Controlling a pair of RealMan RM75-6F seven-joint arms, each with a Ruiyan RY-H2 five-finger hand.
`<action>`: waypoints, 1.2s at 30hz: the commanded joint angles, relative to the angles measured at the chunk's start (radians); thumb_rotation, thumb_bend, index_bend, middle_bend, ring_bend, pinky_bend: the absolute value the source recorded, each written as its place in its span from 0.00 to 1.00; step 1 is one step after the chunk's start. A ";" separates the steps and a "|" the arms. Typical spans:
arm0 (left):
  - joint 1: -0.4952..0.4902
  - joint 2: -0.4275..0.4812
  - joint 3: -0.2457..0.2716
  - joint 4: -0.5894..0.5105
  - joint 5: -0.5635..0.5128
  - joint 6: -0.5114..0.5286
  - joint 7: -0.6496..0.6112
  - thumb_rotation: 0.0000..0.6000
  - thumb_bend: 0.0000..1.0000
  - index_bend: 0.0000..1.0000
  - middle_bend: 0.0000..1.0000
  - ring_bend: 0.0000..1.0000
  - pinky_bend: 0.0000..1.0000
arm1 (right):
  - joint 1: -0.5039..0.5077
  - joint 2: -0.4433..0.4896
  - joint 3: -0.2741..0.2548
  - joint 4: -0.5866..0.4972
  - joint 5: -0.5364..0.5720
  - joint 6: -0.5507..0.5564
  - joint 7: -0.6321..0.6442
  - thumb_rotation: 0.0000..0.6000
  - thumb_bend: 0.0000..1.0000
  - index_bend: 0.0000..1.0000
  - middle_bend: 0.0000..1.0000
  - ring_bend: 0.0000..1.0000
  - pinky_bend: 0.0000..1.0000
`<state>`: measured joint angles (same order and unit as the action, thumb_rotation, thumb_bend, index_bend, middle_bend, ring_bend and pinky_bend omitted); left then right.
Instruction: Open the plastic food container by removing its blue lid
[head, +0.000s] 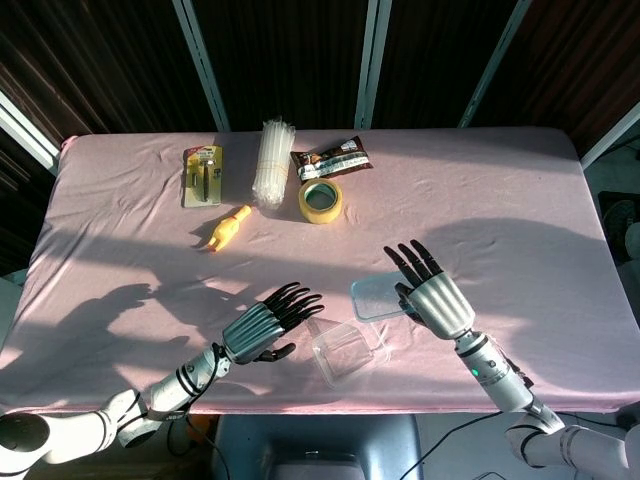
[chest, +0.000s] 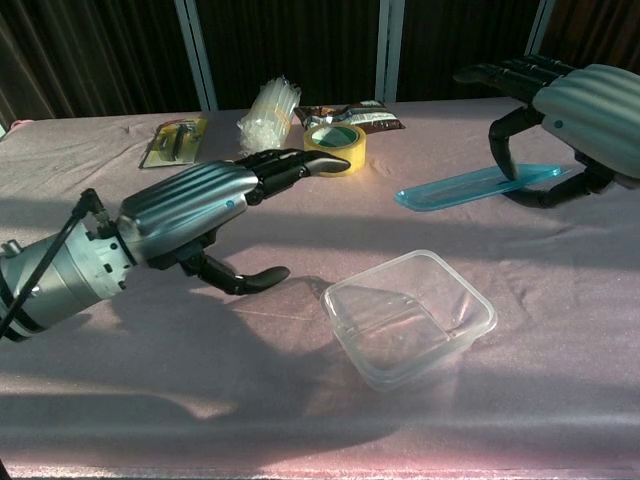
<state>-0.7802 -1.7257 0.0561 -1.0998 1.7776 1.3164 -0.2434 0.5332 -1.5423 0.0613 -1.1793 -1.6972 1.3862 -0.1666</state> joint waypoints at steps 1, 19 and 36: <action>0.026 0.029 0.009 0.001 -0.008 0.024 -0.020 1.00 0.33 0.00 0.02 0.00 0.01 | -0.006 -0.015 0.007 0.059 0.041 -0.043 -0.038 1.00 0.46 0.77 0.15 0.00 0.00; 0.221 0.224 0.068 -0.088 -0.073 0.133 -0.059 1.00 0.32 0.00 0.00 0.00 0.00 | -0.051 0.060 -0.078 -0.088 0.105 -0.182 -0.077 1.00 0.15 0.00 0.01 0.00 0.00; 0.557 0.523 0.158 -0.448 -0.266 0.249 0.252 1.00 0.37 0.00 0.00 0.00 0.00 | -0.462 0.397 -0.193 -0.448 0.135 0.291 -0.129 1.00 0.11 0.00 0.00 0.00 0.00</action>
<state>-0.2669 -1.2078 0.1976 -1.5398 1.5257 1.5328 -0.0215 0.2183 -1.1865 -0.1018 -1.6141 -1.5703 1.5078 -0.3242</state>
